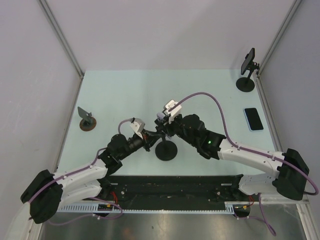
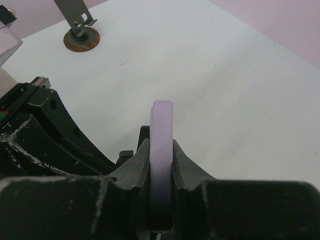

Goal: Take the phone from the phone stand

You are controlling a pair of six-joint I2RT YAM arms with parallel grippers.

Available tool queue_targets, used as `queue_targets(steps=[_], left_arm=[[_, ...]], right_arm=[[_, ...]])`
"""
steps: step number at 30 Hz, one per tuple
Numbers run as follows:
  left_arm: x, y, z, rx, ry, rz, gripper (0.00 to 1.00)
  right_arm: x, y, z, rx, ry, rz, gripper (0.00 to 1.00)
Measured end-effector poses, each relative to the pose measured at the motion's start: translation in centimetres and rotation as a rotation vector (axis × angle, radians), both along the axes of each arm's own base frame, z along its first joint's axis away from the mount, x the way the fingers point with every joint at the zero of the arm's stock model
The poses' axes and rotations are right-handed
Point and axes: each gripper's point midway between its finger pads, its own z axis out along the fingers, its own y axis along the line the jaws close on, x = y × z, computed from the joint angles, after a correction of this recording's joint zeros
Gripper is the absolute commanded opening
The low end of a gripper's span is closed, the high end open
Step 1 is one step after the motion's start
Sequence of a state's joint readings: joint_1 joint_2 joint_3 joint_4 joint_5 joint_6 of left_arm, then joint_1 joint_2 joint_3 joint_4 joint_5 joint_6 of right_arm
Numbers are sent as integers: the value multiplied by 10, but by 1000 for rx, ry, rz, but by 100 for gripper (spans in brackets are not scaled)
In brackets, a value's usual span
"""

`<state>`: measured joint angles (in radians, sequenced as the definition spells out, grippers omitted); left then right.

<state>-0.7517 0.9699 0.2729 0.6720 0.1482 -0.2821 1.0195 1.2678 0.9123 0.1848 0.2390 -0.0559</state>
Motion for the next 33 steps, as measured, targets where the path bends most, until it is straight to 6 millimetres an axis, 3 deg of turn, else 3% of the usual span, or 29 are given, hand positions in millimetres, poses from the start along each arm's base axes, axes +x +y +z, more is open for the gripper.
queue_targets(steps=[9, 14, 21, 29, 33], left_arm=[[-12, -3, 2, -21, 4, -70, 0], [11, 19, 2, -30, 11, 70, 0], [2, 10, -3, 18, -20, 74, 0], [22, 26, 1, 20, -28, 224, 0], [41, 30, 2, 43, -28, 302, 0]], right_arm=[[-10, -6, 1, 2, -5, 77, 0], [-5, -30, -6, -53, -2, 12, 0], [-1, -38, -9, -58, -1, -74, 0], [10, -61, -8, -56, -14, -215, 0], [10, -74, -2, -37, -25, -264, 0]])
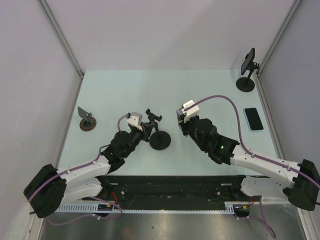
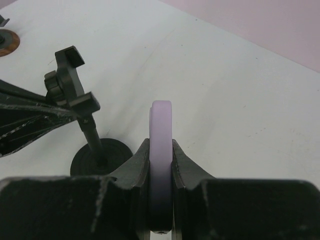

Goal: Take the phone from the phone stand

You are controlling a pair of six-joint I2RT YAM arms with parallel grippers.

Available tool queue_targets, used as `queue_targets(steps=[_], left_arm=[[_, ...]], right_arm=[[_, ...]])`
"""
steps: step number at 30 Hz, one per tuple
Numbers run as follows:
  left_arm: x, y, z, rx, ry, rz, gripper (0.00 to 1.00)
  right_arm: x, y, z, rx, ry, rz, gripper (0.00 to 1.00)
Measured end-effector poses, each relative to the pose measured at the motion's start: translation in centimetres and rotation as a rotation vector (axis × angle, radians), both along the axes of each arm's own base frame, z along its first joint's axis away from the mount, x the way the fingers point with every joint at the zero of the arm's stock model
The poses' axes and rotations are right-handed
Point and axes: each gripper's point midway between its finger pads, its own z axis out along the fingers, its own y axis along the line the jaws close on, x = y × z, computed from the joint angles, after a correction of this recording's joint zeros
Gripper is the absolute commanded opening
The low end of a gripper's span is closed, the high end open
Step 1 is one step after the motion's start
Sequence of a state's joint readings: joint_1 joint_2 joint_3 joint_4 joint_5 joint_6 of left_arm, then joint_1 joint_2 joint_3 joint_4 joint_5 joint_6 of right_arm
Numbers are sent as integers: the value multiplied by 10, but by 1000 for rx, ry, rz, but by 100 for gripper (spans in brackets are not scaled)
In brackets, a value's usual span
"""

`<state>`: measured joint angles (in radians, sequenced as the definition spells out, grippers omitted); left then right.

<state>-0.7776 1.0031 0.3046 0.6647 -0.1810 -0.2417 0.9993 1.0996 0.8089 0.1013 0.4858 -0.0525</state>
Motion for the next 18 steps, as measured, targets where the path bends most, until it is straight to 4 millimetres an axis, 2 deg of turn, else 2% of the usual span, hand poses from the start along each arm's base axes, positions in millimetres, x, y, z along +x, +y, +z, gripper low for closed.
queue_targets(steps=[6, 9, 14, 18], left_arm=[[30, 4, -1, 37, 1, 80, 2], [33, 3, -1, 51, -5, 77, 26], [30, 0, 0, 52, -8, 54, 42], [24, 3, 6, 33, -24, 44, 60]], right_arm=[[-2, -15, 6, 29, -12, -45, 0], [-4, -22, 7, 39, -16, -59, 0], [-6, -35, 8, 52, -14, -80, 0], [-5, -40, 12, 65, -19, -92, 0]])
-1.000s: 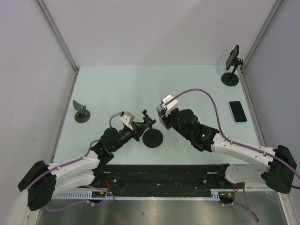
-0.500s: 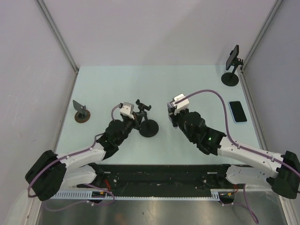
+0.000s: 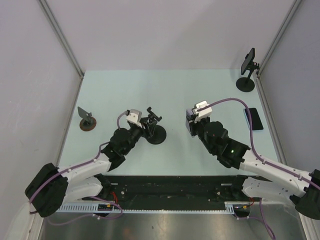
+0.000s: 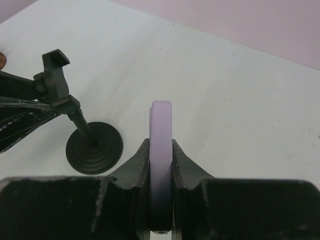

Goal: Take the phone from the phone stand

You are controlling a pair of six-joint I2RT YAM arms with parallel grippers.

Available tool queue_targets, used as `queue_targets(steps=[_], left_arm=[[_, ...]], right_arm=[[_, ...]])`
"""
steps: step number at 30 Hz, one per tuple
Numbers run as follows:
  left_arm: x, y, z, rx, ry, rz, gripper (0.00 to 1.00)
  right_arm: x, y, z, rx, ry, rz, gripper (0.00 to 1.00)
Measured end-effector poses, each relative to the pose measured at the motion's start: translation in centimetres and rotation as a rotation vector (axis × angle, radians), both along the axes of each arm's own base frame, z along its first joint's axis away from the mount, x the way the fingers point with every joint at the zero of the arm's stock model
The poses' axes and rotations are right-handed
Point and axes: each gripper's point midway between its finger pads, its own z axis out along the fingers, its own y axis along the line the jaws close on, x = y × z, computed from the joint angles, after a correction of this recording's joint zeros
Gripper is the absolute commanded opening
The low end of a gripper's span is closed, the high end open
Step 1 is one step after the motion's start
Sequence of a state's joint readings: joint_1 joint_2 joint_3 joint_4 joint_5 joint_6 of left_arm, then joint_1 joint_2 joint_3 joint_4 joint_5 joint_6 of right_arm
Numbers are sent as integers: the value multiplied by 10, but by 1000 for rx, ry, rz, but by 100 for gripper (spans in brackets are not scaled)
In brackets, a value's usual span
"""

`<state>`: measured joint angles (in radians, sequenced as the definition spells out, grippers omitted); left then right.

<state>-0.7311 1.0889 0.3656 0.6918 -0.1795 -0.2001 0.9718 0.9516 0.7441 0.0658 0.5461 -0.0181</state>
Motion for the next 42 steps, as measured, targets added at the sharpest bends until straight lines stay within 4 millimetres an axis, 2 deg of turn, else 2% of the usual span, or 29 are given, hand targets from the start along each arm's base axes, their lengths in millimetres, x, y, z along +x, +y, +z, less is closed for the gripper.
queue_targets(steps=[6, 14, 19, 24, 27, 31, 36, 42], left_arm=[[-15, 0, 30, -58, -65, -28, 80], [-48, -9, 54, -75, -104, -95, 94], [-70, -38, 75, -36, -139, -175, 100], [-94, -87, 104, 39, -227, -291, 100], [-98, -107, 104, 91, -251, -333, 100], [-95, -125, 92, 160, -252, -367, 100], [-90, -138, 83, 199, -238, -377, 100], [-84, -146, 82, 210, -223, -363, 100]], right_arm=[[-2, -3, 8, 36, -8, -2, 0], [-8, -12, 24, 120, -19, -16, 0], [-11, -16, 22, 155, 26, -36, 0], [-14, -16, 27, 188, 59, -37, 0], [-18, -14, 32, 210, 69, -12, 0], [-25, -10, 38, 230, 73, 37, 0], [-33, -2, 39, 233, 80, 95, 0], [-40, 7, 39, 225, 86, 149, 0]])
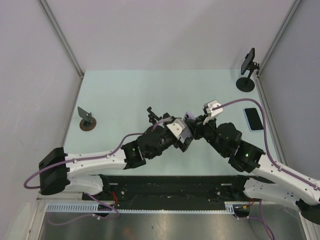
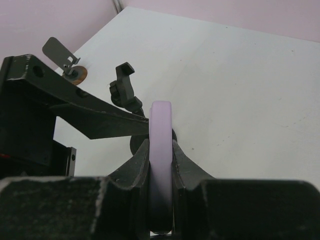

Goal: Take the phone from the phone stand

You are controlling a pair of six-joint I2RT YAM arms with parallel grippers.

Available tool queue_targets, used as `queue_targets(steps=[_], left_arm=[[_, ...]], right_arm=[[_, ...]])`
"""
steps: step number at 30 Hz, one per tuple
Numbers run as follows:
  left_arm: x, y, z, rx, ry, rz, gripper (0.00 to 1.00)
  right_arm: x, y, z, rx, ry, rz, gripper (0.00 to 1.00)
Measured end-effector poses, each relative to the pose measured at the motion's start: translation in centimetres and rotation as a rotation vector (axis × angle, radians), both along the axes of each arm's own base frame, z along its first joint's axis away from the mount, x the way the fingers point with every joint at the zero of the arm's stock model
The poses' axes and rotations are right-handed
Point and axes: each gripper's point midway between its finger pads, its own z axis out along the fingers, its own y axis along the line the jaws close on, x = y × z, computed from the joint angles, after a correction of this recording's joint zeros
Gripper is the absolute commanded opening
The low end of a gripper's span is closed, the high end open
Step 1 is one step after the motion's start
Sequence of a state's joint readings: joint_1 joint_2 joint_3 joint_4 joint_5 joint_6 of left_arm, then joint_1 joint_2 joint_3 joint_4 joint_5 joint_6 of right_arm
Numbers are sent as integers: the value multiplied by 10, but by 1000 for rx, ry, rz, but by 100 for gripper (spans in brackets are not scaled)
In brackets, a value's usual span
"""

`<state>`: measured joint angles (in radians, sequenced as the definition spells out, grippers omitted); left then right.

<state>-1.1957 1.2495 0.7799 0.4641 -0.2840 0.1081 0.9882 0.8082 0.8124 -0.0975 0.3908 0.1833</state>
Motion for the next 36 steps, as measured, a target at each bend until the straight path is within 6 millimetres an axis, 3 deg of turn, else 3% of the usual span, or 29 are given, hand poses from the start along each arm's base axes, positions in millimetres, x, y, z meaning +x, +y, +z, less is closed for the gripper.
queue_targets(steps=[11, 15, 18, 20, 21, 24, 25, 26, 27, 28, 30, 33, 36], left_arm=[[-1, -9, -9, 6, 33, -15, 100], [2, -7, -9, -2, 42, 6, 95], [2, -7, -9, -10, 53, 13, 85], [1, -7, -9, -14, 59, 10, 74], [0, -8, -9, -17, 64, 9, 64], [0, -8, -9, -27, 75, 10, 44], [0, -8, -9, -28, 77, 10, 30], [-1, -8, -9, -28, 78, 10, 23], [-1, -8, -9, -28, 81, 5, 12], [-3, -7, -11, -23, 94, 0, 7], [-4, -6, -16, -12, 118, -6, 0], [-5, -3, -15, -38, 158, -32, 0], [2, 4, -9, -86, 198, -45, 0]], right_arm=[[-8, 9, 0, 0, 3, 58, 0], [-10, 11, -1, -1, 4, 79, 0], [-10, 12, -1, -1, 5, 82, 0], [-11, 13, -1, 0, 4, 87, 0], [-11, 13, 0, 2, 4, 89, 1], [-11, 13, 1, 4, 2, 89, 19], [-11, 13, 0, 3, 3, 89, 35], [-11, 14, 0, 2, 3, 92, 44], [-11, 13, 1, -1, -3, 91, 61], [-10, 12, 4, 3, -10, 89, 69], [-8, 8, 16, 17, -40, 76, 86], [-8, 0, 31, 42, -78, 70, 100], [-16, -2, 41, 66, -101, 114, 100]])
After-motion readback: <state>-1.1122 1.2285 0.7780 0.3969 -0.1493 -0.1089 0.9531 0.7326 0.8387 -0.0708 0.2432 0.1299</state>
